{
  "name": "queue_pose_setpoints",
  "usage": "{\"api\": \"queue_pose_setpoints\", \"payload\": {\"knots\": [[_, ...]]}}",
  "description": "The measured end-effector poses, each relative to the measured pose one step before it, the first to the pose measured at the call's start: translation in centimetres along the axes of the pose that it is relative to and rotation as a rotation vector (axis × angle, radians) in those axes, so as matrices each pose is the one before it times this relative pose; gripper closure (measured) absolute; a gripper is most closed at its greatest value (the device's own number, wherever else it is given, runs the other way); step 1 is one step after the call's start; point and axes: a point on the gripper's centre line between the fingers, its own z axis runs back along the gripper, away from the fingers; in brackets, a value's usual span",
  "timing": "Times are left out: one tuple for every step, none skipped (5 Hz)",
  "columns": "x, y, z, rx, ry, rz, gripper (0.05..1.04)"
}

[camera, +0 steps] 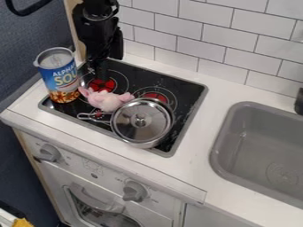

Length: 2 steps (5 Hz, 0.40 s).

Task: Pick up the can and put it on the right side of the stove

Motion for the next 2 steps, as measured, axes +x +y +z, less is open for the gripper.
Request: {"api": "queue_pose_setpoints", "payload": {"knots": [[-0.213,0.538,-1.082,0.0362,0.0078,0.005,0.083],[0.202,0.391,0.277,0.0189,0.0192,0.0505,0.083]]}}
